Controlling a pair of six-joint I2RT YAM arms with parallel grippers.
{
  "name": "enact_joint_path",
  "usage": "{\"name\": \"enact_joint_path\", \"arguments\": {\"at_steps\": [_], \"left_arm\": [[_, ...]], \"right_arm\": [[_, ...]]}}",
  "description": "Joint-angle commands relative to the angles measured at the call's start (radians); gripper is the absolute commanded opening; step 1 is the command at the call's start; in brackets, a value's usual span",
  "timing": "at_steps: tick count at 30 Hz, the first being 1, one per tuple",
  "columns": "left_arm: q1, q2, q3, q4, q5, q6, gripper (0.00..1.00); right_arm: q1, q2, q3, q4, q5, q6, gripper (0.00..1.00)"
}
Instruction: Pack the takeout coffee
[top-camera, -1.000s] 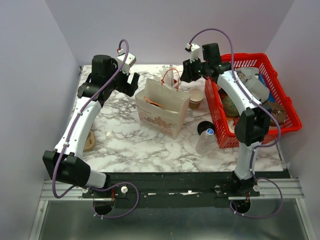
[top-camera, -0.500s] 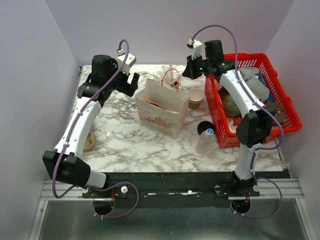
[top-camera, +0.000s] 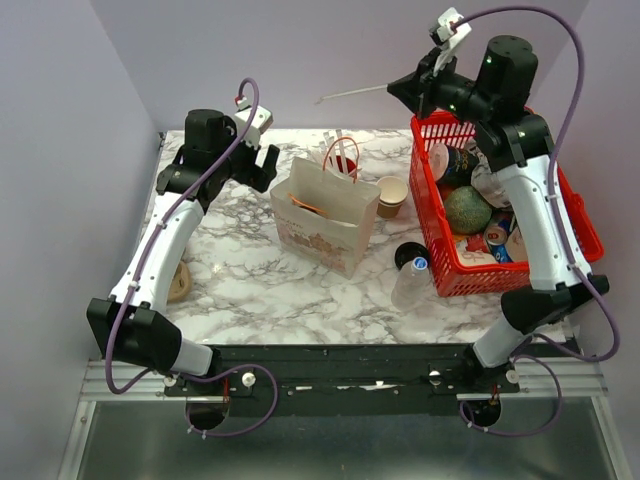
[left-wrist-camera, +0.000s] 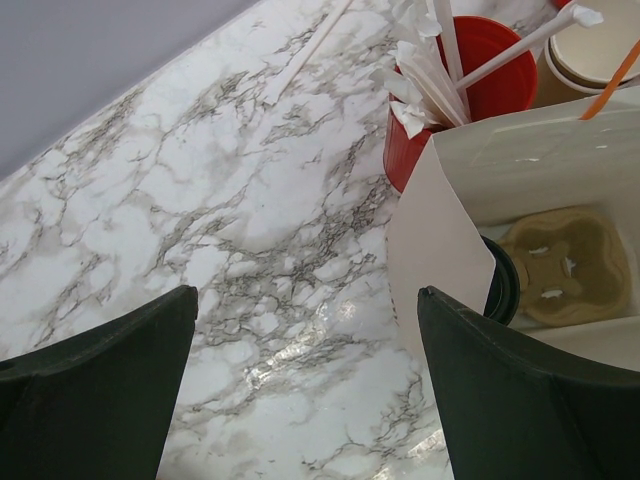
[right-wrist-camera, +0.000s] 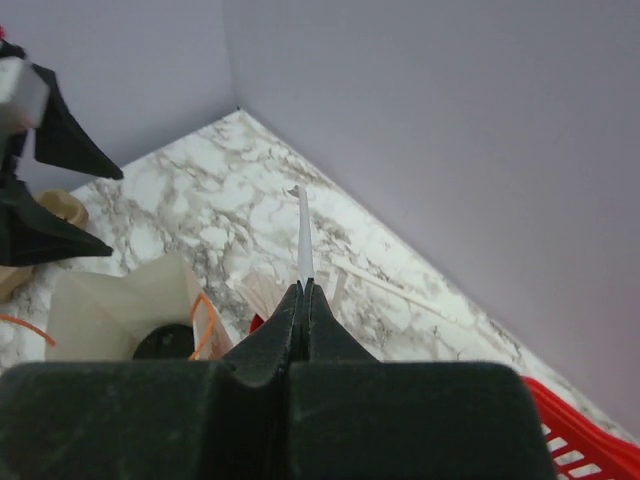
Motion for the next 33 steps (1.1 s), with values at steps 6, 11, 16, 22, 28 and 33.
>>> {"name": "enact_joint_path", "arguments": {"at_steps": [6, 11, 16, 22, 28, 33], "left_arm": [[0.007, 0.036, 0.048, 0.027, 0.021, -0.024, 0.98], [0.007, 0.05, 0.063, 0.036, 0.0, 0.003, 0.99], [0.007, 0.07, 0.092, 0.044, 0.002, 0.011, 0.98], [0.013, 0.068, 0.092, 0.064, 0.016, -0.007, 0.98], [0.018, 0.073, 0.087, 0.085, 0.026, -0.032, 0.98], [0.021, 0.084, 0.106, 0.087, 0.03, -0.035, 0.99]], "right_arm": [[-0.002, -0.18, -0.072, 0.009, -0.314, 0.008, 0.0], [-0.002, -0.245, -0.128, -0.227, -0.335, -0.12, 0.0], [-0.004, -0.259, -0.158, -0.429, -0.293, -0.266, 0.0], [-0.002, -0.202, -0.097, -0.576, -0.194, -0.332, 0.0], [0.005, -0.087, 0.055, -0.731, -0.22, -0.406, 0.11], [0.059, -0.016, 0.17, -0.733, -0.212, -0.397, 0.57]]}}
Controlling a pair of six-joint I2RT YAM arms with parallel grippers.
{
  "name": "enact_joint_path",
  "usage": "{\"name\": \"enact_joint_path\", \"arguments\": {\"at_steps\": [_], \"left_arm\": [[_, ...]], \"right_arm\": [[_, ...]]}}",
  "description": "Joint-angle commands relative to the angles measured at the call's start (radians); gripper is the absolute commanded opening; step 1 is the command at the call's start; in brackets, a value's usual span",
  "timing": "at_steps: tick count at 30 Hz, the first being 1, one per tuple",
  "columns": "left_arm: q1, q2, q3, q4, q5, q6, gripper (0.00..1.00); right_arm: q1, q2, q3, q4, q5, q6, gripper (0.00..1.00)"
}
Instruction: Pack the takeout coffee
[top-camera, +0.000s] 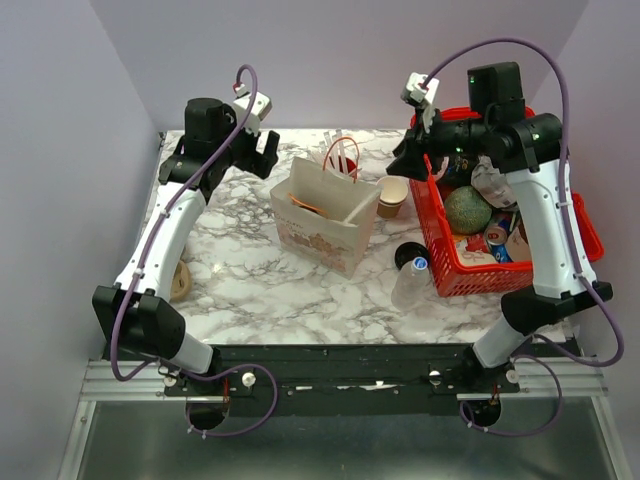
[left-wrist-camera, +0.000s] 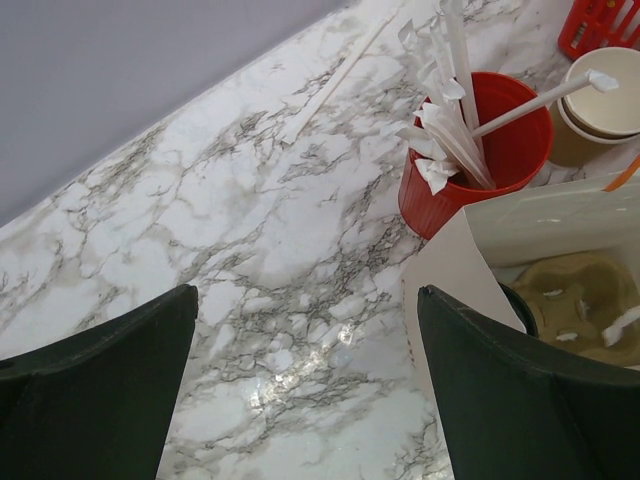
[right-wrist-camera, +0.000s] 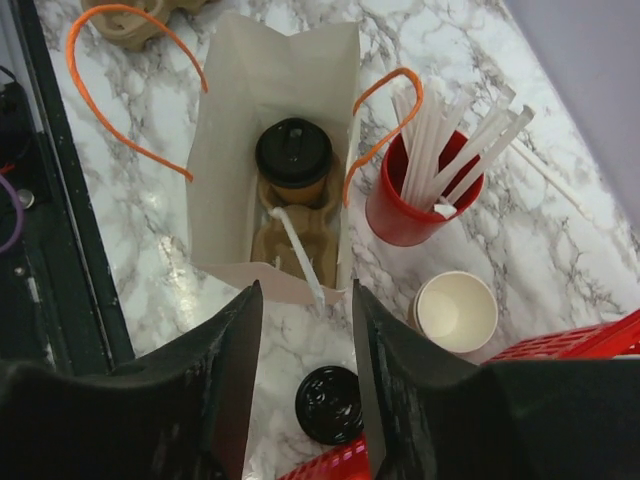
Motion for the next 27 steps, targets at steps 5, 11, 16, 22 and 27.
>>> {"name": "enact_joint_path", "arguments": {"at_steps": [5, 11, 16, 22, 27], "left_arm": [[0.013, 0.032, 0.087, 0.021, 0.006, -0.017, 0.99], [0.031, 0.061, 0.192, 0.032, -0.103, -0.041, 0.99], [0.091, 0.092, 0.274, 0.056, -0.172, -0.087, 0.99], [0.185, 0.067, 0.238, 0.165, -0.171, -0.107, 0.99], [0.185, 0.059, 0.219, 0.211, -0.209, -0.1, 0.99]], "right_arm": [[0.046, 0.022, 0.087, 0.216, 0.028, 0.163, 0.68], [0.046, -0.102, -0.234, 0.769, 0.609, 0.334, 0.83], [0.046, 0.041, -0.155, 0.849, 1.103, 0.375, 0.94], [0.046, 0.122, -0.088, 0.685, 1.199, 0.478, 1.0], [0.046, 0.031, -0.24, 0.772, 1.121, 0.5, 1.0]]}}
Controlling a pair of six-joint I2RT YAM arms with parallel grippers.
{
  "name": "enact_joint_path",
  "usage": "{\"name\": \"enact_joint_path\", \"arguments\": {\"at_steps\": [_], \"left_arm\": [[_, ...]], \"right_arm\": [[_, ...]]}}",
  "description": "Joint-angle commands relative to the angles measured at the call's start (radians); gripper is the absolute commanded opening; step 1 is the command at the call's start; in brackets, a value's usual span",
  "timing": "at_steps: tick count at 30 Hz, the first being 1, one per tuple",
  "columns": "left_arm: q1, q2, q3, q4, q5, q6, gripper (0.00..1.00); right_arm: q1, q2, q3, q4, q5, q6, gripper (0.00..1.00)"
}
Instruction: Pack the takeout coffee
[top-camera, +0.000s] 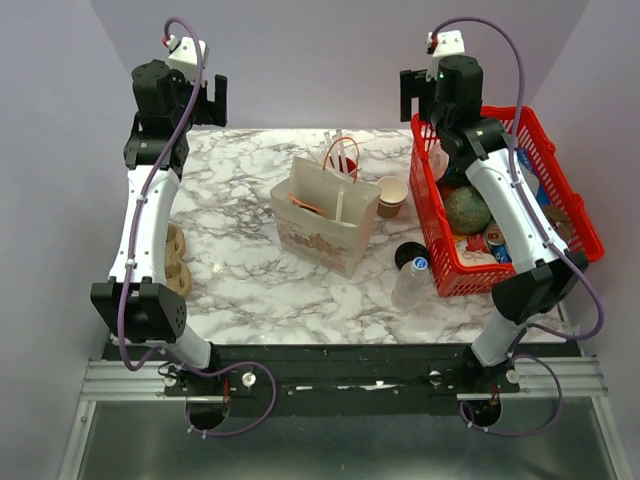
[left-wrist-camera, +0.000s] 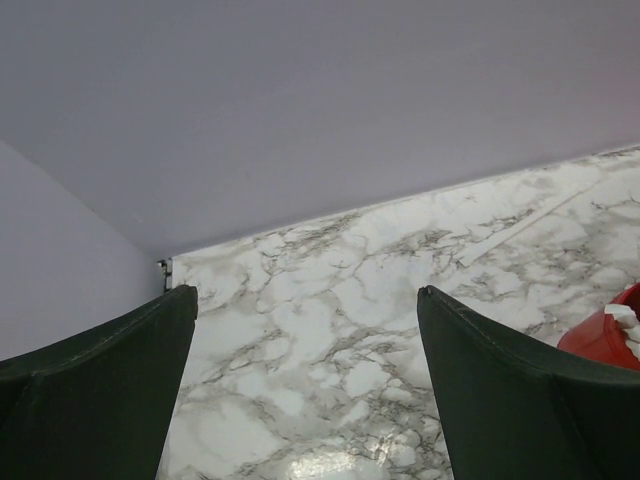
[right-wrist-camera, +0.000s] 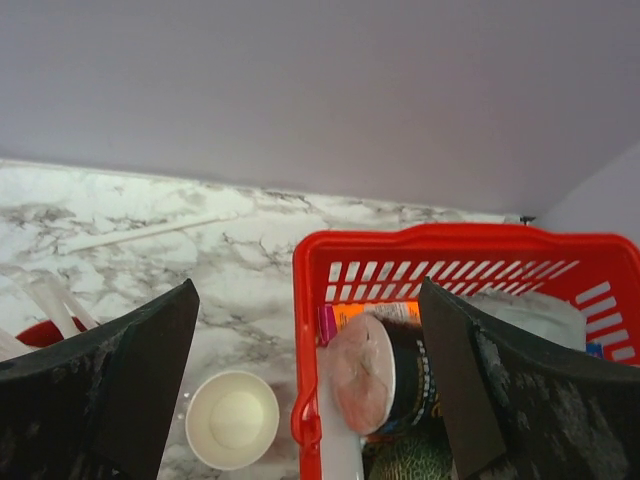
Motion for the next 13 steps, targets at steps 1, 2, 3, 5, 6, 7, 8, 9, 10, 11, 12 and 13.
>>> {"name": "enact_joint_path", "arguments": {"at_steps": [1, 2, 3, 5, 6, 7, 8, 9, 10, 11, 12, 13], "left_arm": [[-0.003, -0.023, -0.011, 0.069, -0.053, -0.015, 0.99], [-0.003, -0.018, -0.007, 0.068, -0.055, -0.013, 0.99], [-0.003, -0.014, -0.002, 0.063, -0.055, -0.015, 0.99], [0.02, 0.0, 0.022, 0.059, -0.054, -0.008, 0.99], [0.022, 0.008, 0.031, 0.049, -0.053, -0.005, 0.99], [0.022, 0.014, 0.044, 0.045, -0.053, -0.002, 0.99], [0.022, 0.025, 0.065, 0.04, -0.053, -0.004, 0.99], [0.023, 0.028, 0.076, 0.032, -0.053, -0.007, 0.99], [0.022, 0.032, 0.082, 0.031, -0.053, -0.008, 0.99], [0.022, 0.037, 0.088, 0.028, -0.053, -0.014, 0.98], [0.023, 0.037, 0.091, 0.023, -0.05, -0.018, 0.99], [0.023, 0.037, 0.093, 0.023, -0.047, -0.016, 0.98]], "right_arm": [[0.003, -0.104, -0.087, 0.068, 0.016, 0.06, 1.0], [0.004, -0.125, -0.113, 0.089, 0.013, 0.061, 1.0], [0.003, -0.133, -0.121, 0.1, 0.014, 0.058, 1.0], [0.003, -0.136, -0.121, 0.135, 0.032, 0.038, 1.0], [0.003, -0.131, -0.101, 0.143, 0.057, 0.028, 1.0], [0.003, -0.127, -0.084, 0.149, 0.068, 0.018, 1.0], [0.003, -0.121, -0.07, 0.16, 0.078, 0.001, 1.0], [0.003, -0.107, -0.046, 0.163, 0.089, -0.006, 1.0], [0.003, -0.102, -0.035, 0.168, 0.092, -0.011, 1.0], [0.003, -0.098, -0.027, 0.171, 0.095, -0.012, 1.0], [0.003, -0.093, -0.012, 0.174, 0.089, -0.016, 1.0], [0.001, -0.093, -0.011, 0.177, 0.085, -0.02, 1.0]]}}
